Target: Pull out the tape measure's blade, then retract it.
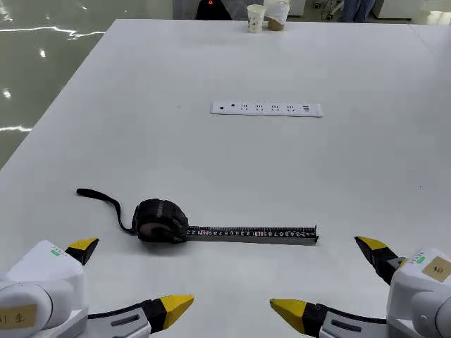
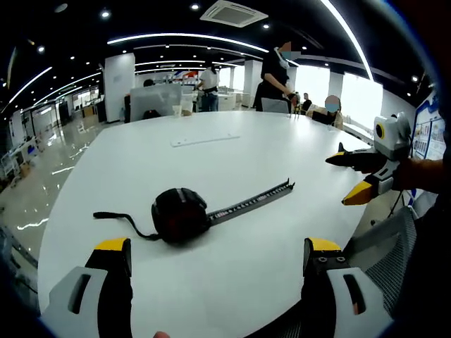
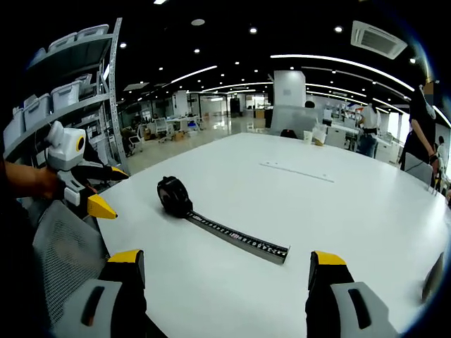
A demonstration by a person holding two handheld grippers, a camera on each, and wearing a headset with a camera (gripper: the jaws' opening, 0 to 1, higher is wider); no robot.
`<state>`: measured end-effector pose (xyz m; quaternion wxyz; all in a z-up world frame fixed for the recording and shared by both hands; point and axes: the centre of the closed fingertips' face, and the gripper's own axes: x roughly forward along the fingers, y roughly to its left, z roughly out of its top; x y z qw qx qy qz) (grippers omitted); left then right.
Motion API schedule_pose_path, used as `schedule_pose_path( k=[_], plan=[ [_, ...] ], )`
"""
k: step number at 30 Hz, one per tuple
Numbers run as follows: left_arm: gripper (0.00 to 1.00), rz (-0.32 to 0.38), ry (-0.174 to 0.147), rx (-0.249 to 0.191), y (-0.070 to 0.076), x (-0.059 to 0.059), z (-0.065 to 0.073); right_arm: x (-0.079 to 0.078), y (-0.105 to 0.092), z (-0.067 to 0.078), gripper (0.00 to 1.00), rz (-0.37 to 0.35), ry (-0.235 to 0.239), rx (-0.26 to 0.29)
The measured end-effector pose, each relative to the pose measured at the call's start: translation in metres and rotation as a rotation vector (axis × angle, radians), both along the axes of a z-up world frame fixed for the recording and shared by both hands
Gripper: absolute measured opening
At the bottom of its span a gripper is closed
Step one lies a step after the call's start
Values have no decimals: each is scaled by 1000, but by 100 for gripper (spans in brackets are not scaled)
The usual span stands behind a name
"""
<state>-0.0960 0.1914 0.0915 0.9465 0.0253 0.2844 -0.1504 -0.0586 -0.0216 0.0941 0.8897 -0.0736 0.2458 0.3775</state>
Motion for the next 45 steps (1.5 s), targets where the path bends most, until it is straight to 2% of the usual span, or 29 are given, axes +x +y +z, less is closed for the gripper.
schedule_pose_path(
  k=[3, 7, 10, 14, 21, 32, 35, 40, 45],
  plan=[
    [99, 16, 0, 4, 1, 0, 0, -1, 2, 3, 97, -11, -12, -1],
    [99, 21, -5, 10, -3, 0, 0, -1, 3, 3, 97, -20, 0, 2],
    [99, 35, -12, 32, -4, 2, 0, -2, 2, 4, 97, -29, 6, 3],
    [99, 44, -8, 11, -6, 4, 1, -3, 2, 5, 97, -37, 13, 11],
    [99, 66, 7, 23, -7, 5, 1, -3, 1, 4, 97, -64, 25, 7],
    [99, 84, 4, 19, -15, 6, 0, -1, 1, 4, 97, -74, 31, 11],
    [99, 87, 3, 40, -15, 6, 0, -1, 0, 4, 96, -72, 35, 13],
    [99, 99, 7, 24, -15, 7, 0, -1, -1, 3, 96, -72, 42, 10],
    [99, 103, 6, 28, -14, 9, 1, -1, 0, 2, 96, -66, 46, 9]
  ],
)
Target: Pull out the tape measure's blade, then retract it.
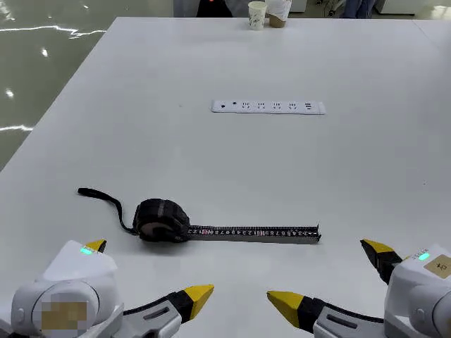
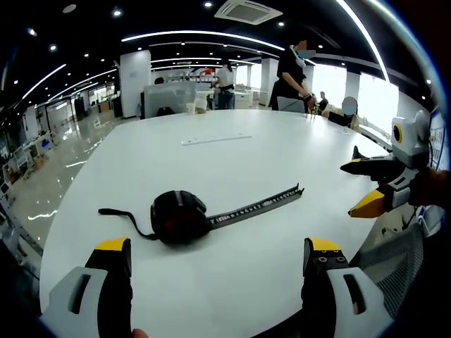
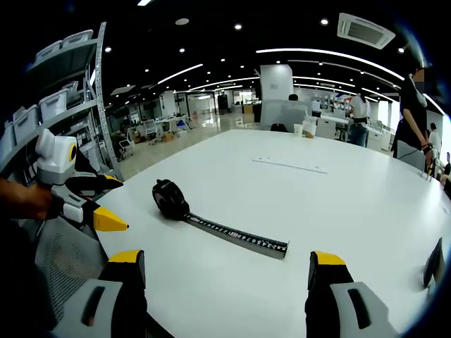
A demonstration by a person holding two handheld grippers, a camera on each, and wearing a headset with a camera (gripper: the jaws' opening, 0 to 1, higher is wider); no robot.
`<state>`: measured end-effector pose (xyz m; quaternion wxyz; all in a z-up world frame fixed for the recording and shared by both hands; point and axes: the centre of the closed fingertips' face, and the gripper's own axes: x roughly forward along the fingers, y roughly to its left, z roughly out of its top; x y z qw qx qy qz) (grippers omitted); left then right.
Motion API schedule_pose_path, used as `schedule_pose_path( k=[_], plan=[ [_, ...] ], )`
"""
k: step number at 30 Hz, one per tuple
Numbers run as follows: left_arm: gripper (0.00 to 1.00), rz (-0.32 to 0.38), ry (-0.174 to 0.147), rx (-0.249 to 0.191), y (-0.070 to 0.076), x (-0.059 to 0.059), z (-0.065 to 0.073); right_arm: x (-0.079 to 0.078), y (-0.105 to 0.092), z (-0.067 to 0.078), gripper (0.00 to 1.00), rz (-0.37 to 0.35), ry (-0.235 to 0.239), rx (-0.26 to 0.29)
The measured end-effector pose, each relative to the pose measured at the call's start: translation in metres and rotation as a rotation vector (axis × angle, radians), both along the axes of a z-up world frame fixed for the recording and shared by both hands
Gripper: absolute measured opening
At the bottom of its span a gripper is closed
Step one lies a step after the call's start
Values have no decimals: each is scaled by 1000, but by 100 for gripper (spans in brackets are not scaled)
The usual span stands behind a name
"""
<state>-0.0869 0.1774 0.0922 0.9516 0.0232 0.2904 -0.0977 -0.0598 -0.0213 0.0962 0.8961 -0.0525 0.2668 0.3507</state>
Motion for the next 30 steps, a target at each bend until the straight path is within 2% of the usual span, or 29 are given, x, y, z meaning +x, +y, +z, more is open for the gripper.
schedule_pose_path(
  k=[2, 4, 7, 10, 17, 30],
  plan=[
    [99, 14, 2, -8, 1, 1, 0, 0, 0, 0, 96, 2, 3, 2],
    [99, 17, 3, -9, 1, 2, 0, 0, 2, 2, 93, 18, -14, 5],
    [99, 33, 7, -13, 2, 4, 0, 2, 1, 2, 93, 19, -11, 3],
    [99, 51, -2, -8, 5, 8, 0, 4, 1, 1, 93, 25, -7, 2],
    [99, 64, 6, -7, 7, 15, -5, 8, 0, -5, 93, 55, 3, -15],
    [99, 51, 27, -4, 8, 30, -16, 29, -4, -13, 93, 98, 1, -49]
  ],
)
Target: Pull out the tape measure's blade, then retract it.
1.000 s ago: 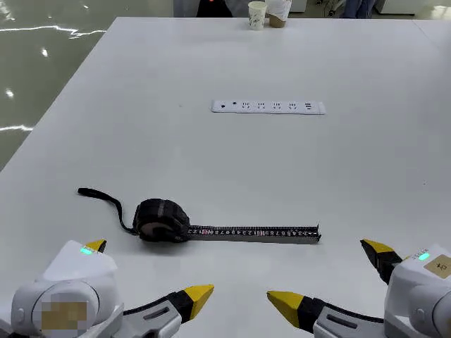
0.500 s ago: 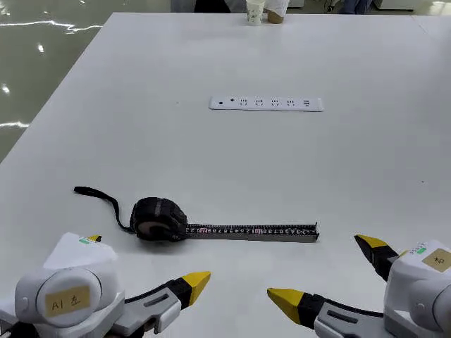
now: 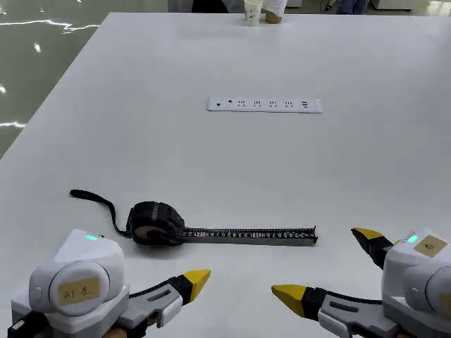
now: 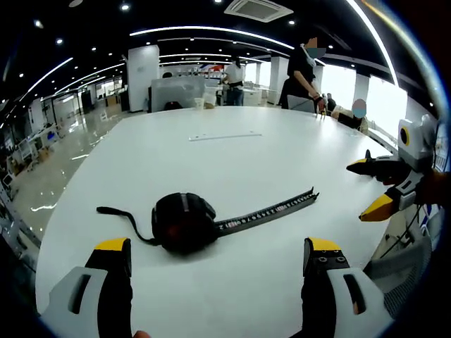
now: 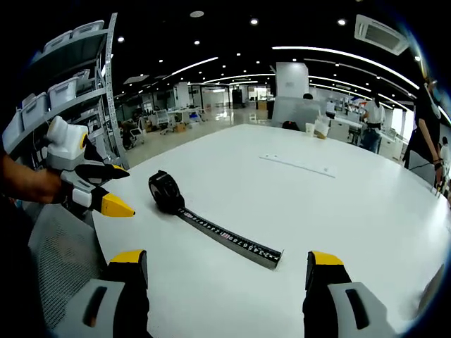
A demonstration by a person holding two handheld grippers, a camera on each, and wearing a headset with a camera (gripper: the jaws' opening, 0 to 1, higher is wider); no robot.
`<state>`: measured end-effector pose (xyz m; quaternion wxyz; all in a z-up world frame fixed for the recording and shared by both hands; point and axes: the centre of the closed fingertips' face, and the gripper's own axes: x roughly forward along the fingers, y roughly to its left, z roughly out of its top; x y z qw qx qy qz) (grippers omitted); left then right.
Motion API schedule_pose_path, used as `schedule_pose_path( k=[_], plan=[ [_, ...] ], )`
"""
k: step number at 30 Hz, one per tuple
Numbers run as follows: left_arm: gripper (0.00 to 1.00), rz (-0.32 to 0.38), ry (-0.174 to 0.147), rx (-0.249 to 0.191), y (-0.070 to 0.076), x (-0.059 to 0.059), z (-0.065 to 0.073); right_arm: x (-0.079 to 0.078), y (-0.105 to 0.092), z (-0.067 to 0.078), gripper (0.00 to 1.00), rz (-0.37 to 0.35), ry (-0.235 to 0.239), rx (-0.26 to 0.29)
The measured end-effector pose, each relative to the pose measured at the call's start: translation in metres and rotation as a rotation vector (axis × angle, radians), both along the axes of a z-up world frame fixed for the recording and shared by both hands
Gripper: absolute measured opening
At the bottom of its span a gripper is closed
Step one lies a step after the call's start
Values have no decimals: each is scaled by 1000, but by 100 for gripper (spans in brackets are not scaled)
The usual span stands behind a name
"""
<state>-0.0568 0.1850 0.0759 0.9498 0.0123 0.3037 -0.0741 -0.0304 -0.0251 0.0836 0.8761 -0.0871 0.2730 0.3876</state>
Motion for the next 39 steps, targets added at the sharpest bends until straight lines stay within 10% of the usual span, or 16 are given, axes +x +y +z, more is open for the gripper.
schedule_pose_path(
  k=[39],
  plan=[
    [92, 127, 49, -41, 18, 54, -38, 40, -6, -44, 68, 271, 20, -173]
  ],
)
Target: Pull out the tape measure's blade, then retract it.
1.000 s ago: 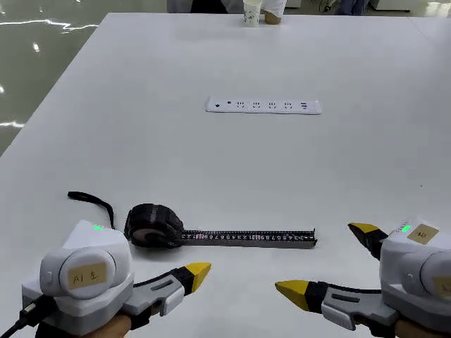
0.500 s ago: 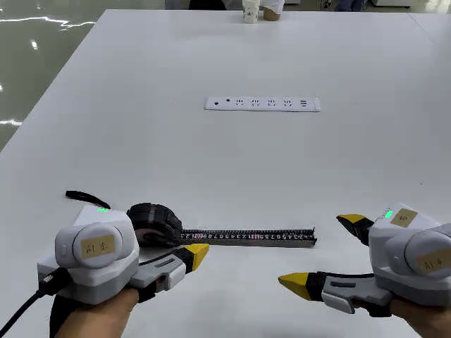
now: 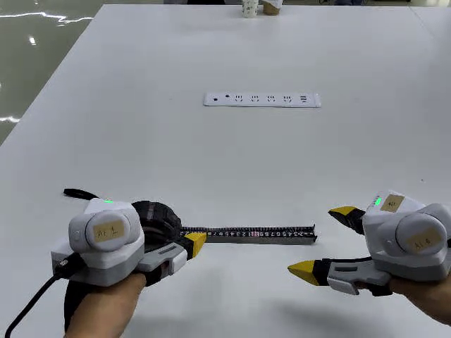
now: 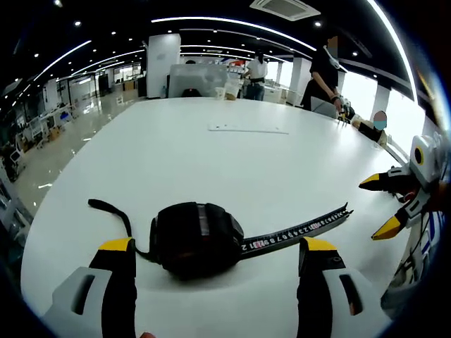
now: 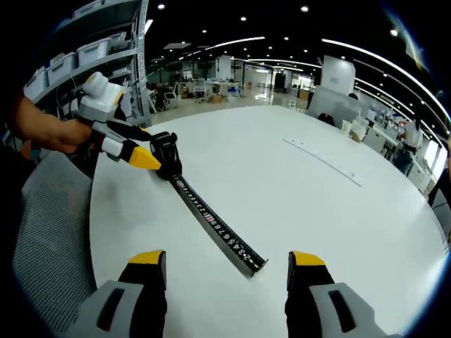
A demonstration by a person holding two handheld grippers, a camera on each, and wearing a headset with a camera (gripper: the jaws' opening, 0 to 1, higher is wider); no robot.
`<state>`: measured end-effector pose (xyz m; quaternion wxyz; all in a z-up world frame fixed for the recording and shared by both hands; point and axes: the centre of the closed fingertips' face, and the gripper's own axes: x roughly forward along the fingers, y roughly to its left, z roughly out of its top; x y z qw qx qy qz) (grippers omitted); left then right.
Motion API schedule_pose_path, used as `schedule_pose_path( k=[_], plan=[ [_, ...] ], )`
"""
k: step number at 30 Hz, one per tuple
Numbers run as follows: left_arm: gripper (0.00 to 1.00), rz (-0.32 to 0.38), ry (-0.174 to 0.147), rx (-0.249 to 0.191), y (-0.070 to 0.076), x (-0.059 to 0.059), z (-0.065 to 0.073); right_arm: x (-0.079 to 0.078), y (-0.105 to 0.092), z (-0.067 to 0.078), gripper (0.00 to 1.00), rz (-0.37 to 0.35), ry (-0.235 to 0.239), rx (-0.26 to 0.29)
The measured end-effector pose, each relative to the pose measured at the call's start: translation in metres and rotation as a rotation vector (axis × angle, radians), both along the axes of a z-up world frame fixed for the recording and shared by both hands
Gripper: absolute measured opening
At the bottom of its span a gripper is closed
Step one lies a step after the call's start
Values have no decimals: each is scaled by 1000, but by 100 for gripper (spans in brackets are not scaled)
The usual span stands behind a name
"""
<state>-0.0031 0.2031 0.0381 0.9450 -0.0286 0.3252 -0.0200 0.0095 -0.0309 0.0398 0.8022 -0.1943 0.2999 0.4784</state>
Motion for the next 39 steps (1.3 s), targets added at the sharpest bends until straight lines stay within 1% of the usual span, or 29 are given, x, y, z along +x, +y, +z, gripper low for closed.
schedule_pose_path(
  k=[5, 10, 15, 19, 27, 29, 32, 39],
  plan=[
    [86, 15, 10, -6, 3, 2, -4, 5, -1, -5, 62, 37, 0, -12],
    [80, 26, 18, -11, 4, 5, -8, 10, -1, -13, 56, 80, 1, -37],
    [77, 42, 20, -12, 8, 7, -10, 16, -2, -20, 51, 113, 2, -59],
    [74, 49, 20, -14, 11, 9, -10, 21, -6, -26, 45, 131, 6, -70],
    [69, 61, 23, -18, 15, 15, -12, 25, -11, -38, 34, 176, 15, -101],
    [68, 66, 22, -19, 16, 16, -12, 27, -11, -40, 30, 189, 8, -104],
    [66, 69, 23, -21, 17, 18, -13, 29, -12, -42, 25, 204, 10, -96],
    [63, 71, 29, -20, 18, 20, -14, 29, -11, -47, 20, 242, 10, -98]
  ],
)
